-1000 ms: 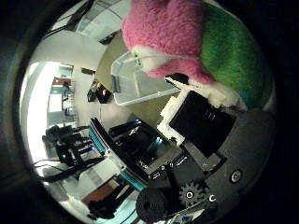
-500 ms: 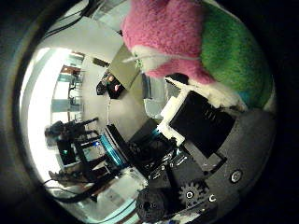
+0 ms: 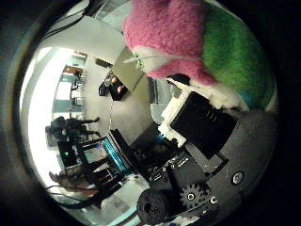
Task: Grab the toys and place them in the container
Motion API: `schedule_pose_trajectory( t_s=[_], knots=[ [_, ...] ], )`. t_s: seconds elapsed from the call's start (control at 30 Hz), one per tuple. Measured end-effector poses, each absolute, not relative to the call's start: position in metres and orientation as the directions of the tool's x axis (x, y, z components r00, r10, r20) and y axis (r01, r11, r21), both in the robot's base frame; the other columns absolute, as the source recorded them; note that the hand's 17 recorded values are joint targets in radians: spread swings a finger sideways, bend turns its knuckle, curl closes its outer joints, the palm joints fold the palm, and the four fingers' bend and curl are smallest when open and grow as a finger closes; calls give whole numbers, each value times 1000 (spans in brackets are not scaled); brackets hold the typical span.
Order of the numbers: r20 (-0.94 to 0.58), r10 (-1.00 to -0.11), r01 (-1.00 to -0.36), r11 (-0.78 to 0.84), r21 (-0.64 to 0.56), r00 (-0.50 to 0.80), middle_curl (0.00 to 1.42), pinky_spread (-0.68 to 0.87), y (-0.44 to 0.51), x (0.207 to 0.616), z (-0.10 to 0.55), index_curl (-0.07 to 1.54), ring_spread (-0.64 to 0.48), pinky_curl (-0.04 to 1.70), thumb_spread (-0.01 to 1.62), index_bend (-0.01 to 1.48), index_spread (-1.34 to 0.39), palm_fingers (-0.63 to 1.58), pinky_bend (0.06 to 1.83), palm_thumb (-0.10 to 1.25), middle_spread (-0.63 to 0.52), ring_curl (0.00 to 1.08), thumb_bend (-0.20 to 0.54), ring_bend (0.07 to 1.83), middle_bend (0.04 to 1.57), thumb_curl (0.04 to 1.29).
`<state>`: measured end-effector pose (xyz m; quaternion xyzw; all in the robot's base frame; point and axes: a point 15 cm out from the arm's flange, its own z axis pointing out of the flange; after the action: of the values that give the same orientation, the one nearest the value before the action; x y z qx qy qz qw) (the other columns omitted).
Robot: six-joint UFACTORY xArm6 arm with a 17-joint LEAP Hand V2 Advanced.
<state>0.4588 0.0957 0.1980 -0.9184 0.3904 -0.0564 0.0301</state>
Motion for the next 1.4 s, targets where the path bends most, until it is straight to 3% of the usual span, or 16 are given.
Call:
schedule_pose_trajectory(
  t_s=[0.07, 0.17, 0.33, 0.4, 0.47, 0.53, 0.67, 1.0, 1.4],
  knots=[
    [92, -722, -711, -692, -129, 686, 878, -201, 98, 466, 201, 951, -269, 895, 1118, 1021, -261, 1046, 1371, 899, -165, 920, -32, 1256, 1238, 567],
    [95, -716, -703, -698, -135, 692, 849, -252, 99, 467, 201, 917, -262, 806, 1078, 828, -302, 1008, 1307, 826, -176, 844, -31, 1224, 1146, 546],
    [96, -708, -696, -706, -131, 699, 780, -375, 97, 467, 201, 851, -279, 714, 1066, 509, -381, 734, 1225, 768, -210, 737, -24, 1166, 956, 516],
    [98, -699, -687, -715, -130, 709, 735, -389, 97, 467, 200, 775, -281, 701, 1104, 326, -409, 494, 1207, 743, -223, 706, -25, 1160, 825, 490],
    [100, -691, -679, -723, -131, 716, 689, -379, 97, 467, 201, 701, -276, 686, 1130, 237, -430, 398, 1181, 710, -223, 679, -25, 1157, 709, 464],
    [95, -686, -676, -727, -122, 721, 632, -331, 94, 464, 196, 647, -257, 675, 1143, 215, -440, 215, 1124, 682, -196, 642, -27, 1067, 589, 440],
    [71, -684, -677, -729, -104, 726, 526, -137, 86, 449, 174, 559, -184, 619, 1136, 240, -436, 61, 973, 658, -140, 546, -23, 862, 446, 407],
    [79, -672, -663, -740, -113, 737, 377, 209, 92, 451, 172, 389, -19, 432, 1102, 184, -433, -8, 747, 624, -33, 340, -24, 534, 284, 355],
    [78, -674, -665, -738, -111, 735, 334, 277, 90, 451, 171, 306, 49, 283, 1090, 166, -435, 44, 668, 612, -13, 268, -23, 417, 193, 330]
  ],
)
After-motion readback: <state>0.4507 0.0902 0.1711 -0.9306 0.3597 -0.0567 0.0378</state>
